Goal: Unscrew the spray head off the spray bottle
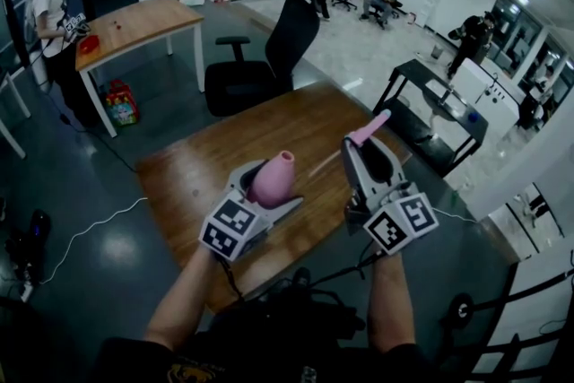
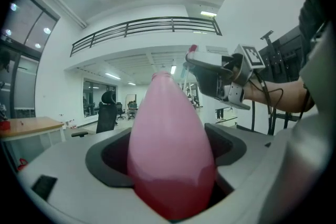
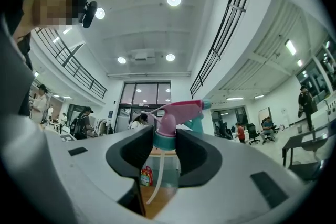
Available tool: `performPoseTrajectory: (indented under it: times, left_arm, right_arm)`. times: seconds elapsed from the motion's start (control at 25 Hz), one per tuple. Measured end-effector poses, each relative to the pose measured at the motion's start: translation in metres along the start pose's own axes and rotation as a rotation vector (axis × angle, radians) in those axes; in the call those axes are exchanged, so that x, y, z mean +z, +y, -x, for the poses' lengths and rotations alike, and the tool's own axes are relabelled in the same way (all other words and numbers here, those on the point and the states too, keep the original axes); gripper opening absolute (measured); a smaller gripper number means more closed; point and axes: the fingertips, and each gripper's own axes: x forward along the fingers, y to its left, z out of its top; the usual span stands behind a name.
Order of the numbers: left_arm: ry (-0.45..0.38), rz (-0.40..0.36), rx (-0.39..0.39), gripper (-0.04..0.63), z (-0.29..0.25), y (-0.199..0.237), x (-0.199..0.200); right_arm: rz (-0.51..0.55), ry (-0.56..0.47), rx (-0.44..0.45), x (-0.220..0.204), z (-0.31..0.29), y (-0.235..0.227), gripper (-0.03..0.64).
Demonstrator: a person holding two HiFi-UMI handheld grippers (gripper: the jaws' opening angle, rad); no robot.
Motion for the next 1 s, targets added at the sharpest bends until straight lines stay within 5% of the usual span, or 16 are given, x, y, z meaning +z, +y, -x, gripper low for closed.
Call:
performPoseTrajectory:
  times: [0.44,1.0]
  left_arm:
    - [-0.030,0.009,-0.021,0.431,-0.001,-0.003,0.008]
    - [-0.026,0.005,-0.043,0.431,-0.004,-0.010,0.006]
  right_arm:
    - [0.096,0.101,-0.046,-0.045,0.001,0.016,0.138]
    - [0.074,0.132,-0.074,-0.065,0.004,0.015,0.137]
